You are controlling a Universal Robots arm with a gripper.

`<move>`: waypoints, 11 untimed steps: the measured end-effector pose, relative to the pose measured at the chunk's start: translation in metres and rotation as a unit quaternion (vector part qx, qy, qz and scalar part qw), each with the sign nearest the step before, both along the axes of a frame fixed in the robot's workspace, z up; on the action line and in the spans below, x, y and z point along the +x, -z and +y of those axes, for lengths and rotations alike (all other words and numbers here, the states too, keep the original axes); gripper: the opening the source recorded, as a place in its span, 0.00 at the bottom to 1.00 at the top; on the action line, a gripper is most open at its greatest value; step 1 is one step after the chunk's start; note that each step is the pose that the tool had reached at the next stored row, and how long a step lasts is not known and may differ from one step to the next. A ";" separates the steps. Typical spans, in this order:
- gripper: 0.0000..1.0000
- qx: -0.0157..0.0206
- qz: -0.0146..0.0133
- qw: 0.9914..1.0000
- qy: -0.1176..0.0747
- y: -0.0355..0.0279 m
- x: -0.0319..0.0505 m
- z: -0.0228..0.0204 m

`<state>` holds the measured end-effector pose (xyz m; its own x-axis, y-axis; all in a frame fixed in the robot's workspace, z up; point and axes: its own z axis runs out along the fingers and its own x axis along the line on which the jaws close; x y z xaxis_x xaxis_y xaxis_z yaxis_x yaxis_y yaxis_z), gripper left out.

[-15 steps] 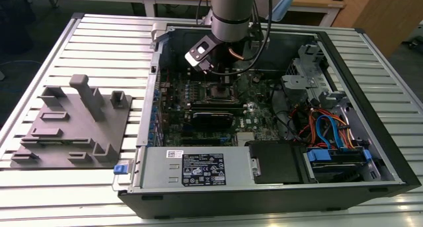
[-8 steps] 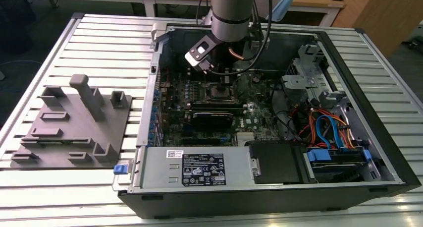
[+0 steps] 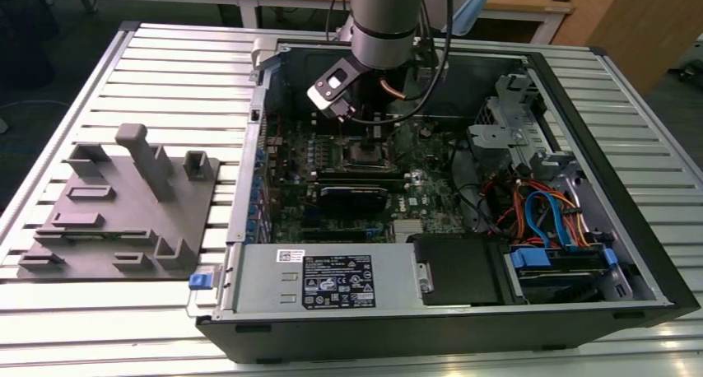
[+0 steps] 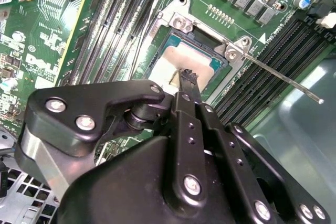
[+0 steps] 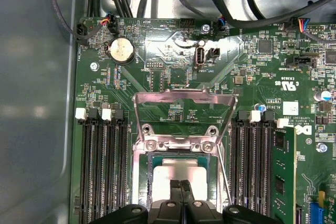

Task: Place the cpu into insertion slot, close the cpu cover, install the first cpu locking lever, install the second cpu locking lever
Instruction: 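Close the cpu cover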

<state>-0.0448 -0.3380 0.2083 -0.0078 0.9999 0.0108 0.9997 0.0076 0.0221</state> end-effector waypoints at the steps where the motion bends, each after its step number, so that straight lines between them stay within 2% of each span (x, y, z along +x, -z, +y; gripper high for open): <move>1: 0.10 0.000 0.000 1.000 0.000 0.0000 0.0000 0.0000; 7: 0.10 0.001 0.000 1.000 0.000 -0.0002 0.0000 -0.0001; 11: 0.10 0.001 0.000 1.000 0.000 -0.0029 0.0000 0.0000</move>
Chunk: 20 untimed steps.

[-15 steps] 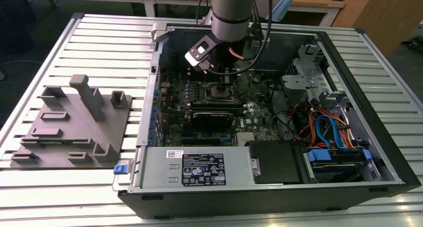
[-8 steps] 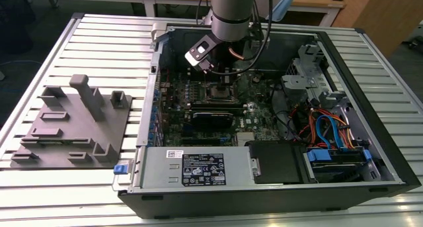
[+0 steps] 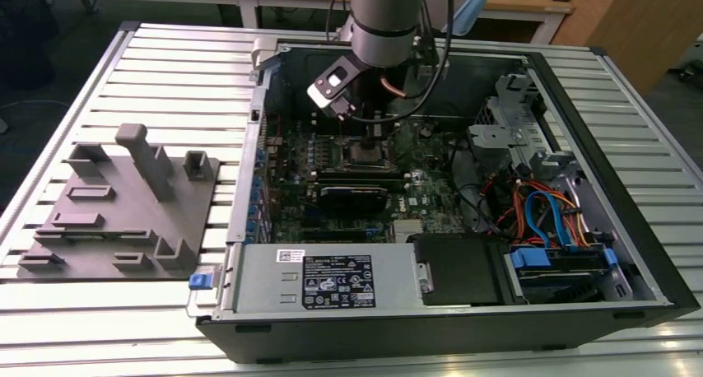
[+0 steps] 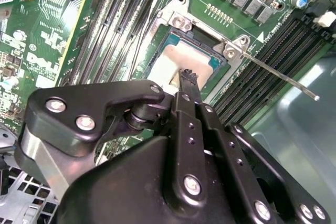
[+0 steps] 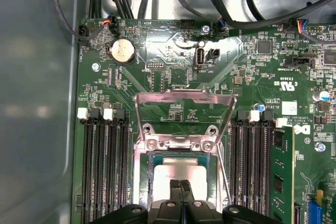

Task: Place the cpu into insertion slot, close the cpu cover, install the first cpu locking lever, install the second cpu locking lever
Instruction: 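Close the cpu cover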

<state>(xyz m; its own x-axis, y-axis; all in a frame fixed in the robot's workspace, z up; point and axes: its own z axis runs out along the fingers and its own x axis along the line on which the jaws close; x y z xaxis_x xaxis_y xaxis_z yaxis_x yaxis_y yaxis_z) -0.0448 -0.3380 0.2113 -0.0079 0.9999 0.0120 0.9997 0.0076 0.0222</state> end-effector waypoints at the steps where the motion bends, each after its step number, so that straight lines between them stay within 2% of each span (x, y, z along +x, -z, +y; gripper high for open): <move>1: 0.10 0.000 0.000 1.000 0.000 -0.0005 0.0000 0.0000; 12: 0.10 0.000 0.000 1.000 0.000 -0.0136 0.0000 0.0000; 20: 0.10 0.000 0.000 1.000 0.000 -0.0285 0.0000 0.0000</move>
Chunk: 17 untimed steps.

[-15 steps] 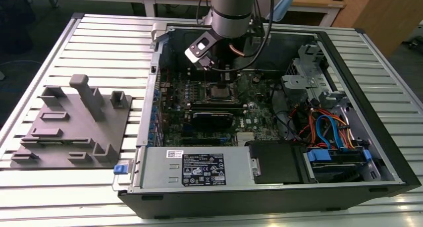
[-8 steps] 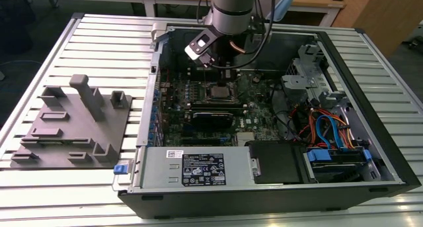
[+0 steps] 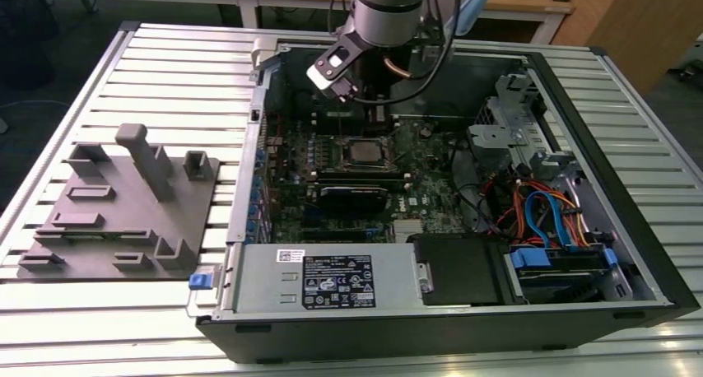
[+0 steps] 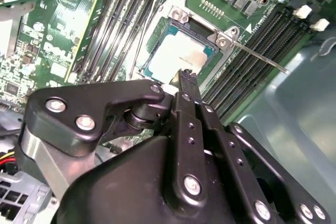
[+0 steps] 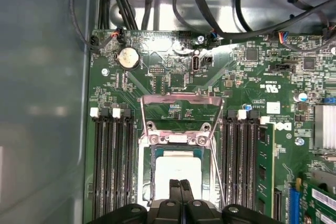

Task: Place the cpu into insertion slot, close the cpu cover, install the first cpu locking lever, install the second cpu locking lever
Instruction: 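Close the cpu cover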

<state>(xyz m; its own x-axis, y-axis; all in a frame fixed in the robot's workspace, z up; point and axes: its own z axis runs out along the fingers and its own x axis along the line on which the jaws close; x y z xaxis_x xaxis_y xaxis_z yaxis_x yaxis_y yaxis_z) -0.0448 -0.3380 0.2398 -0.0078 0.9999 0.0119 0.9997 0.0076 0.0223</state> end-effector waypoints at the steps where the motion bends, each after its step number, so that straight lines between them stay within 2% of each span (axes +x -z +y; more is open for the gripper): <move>1: 0.10 0.000 0.000 1.000 0.000 -0.0020 0.0000 0.0000; 17: 0.10 0.000 0.000 1.000 0.000 -0.0290 0.0000 0.0000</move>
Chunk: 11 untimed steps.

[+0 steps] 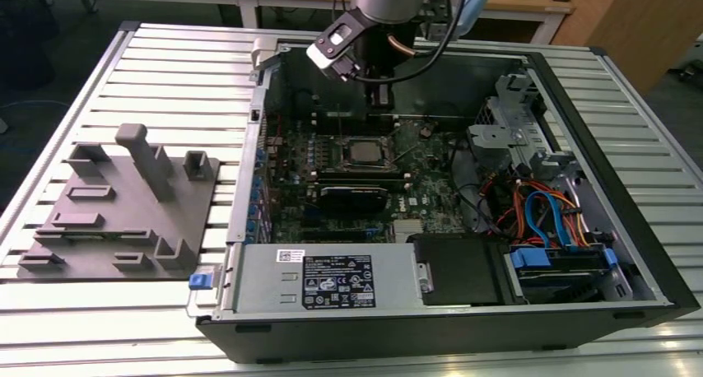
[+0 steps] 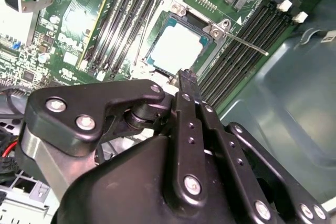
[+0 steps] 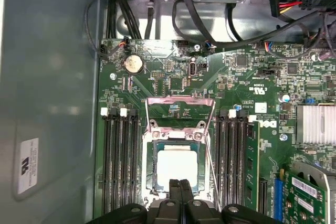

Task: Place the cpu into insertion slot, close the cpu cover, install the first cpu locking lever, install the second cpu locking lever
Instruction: 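Close the cpu cover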

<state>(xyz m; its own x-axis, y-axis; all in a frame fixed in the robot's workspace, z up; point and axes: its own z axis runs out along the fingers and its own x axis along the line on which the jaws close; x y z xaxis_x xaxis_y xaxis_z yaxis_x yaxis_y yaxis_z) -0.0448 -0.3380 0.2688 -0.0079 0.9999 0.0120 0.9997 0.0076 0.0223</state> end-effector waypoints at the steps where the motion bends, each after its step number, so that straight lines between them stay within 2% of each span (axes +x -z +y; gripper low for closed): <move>1: 0.10 0.000 0.000 1.000 0.000 -0.0017 0.0000 0.0000; 5: 0.10 0.000 0.000 1.000 0.000 -0.0036 0.0000 0.0000; 7: 0.10 0.000 0.000 1.000 0.000 -0.0068 0.0000 0.0000; 11: 0.10 0.000 0.000 1.000 0.000 -0.0070 0.0000 0.0000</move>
<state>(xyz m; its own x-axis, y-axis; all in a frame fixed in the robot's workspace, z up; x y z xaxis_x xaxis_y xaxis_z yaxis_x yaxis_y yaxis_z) -0.0448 -0.3380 0.2757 -0.0079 0.9999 0.0120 0.9997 0.0076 0.0223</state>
